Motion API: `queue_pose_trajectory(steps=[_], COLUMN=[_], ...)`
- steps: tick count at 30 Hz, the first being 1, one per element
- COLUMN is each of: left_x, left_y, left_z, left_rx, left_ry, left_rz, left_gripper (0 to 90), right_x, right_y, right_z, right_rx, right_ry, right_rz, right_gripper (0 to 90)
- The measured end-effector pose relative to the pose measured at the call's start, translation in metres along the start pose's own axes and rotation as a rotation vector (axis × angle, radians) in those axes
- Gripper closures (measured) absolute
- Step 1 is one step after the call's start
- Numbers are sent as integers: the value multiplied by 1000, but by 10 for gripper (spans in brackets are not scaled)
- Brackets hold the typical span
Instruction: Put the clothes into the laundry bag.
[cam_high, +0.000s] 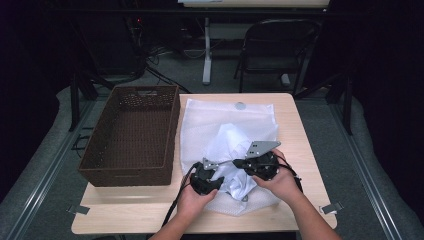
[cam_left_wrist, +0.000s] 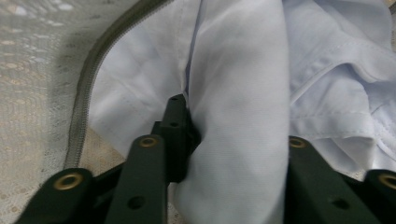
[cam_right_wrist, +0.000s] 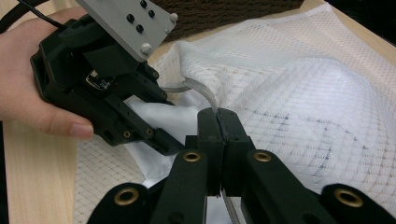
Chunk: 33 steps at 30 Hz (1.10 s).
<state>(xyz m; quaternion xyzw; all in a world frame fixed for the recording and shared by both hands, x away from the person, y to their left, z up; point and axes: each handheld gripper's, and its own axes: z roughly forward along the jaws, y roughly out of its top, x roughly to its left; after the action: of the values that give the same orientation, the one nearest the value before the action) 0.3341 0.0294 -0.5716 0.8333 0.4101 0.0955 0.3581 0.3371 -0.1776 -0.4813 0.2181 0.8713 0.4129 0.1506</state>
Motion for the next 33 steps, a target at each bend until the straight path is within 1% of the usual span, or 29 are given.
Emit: queue_pose_trajectory(steps=[2, 6, 7, 10, 11, 13, 14, 16, 18, 20, 21, 22, 23, 24, 26, 29, 33], left_x=[0, 0, 0, 0, 0, 0, 0, 2, 2, 1, 2, 1, 1, 1, 1, 1, 3], left_y=[0, 2, 2, 5, 6, 8, 9, 12, 14, 16, 18, 19, 20, 22, 24, 27, 29], left_z=[0, -1, -1, -3, -4, -5, -6, -7, -6, -6, -7, -6, -6, -6, -4, -4, -3], left_rx=[2, 1, -2, -9, -11, -24, -34, -34, -44, -52, -48, -58, -59, -57, -64, -70, -85], left_ry=[-2, -11, -6, -17, -16, -16, -21, -25, -24, -24, -27, -32, -35, -31, -32, -26, -19], left_rz=[0, -20, -18, -38, -34, -47, -60, -63, -69, -82, -78, -91, -96, -90, -101, -102, -121], left_gripper=[717, 767, 775, 790, 792, 796, 798, 799, 800, 801, 801, 801, 801, 801, 801, 801, 801], right_x=[0, 0, 0, 1, 1, 1, 2, 2, 2, 2, 2, 2, 2, 2, 2, 3, 3], right_y=[0, 0, 0, 0, 0, 1, 1, 1, 1, 1, 1, 1, 1, 1, 1, 1, 1], right_z=[0, 0, 0, 0, 1, 1, 1, 1, 1, 1, 1, 1, 1, 1, 1, 1, 1], right_rx=[0, 0, 1, 0, 0, 0, 0, -2, -1, -1, -1, -2, -2, -2, -2, -2, -3], right_ry=[1, 1, 2, 2, 2, 2, 2, 3, 4, 4, 5, 6, 6, 7, 7, 8, 9], right_rz=[-1, -4, -3, -2, -3, -3, -3, -5, -7, -9, -7, -7, -7, -7, -8, -9, -9], right_gripper=[892, 892, 892, 892, 892, 892, 892, 892, 892, 892, 892, 892, 892, 892, 892, 892, 892])
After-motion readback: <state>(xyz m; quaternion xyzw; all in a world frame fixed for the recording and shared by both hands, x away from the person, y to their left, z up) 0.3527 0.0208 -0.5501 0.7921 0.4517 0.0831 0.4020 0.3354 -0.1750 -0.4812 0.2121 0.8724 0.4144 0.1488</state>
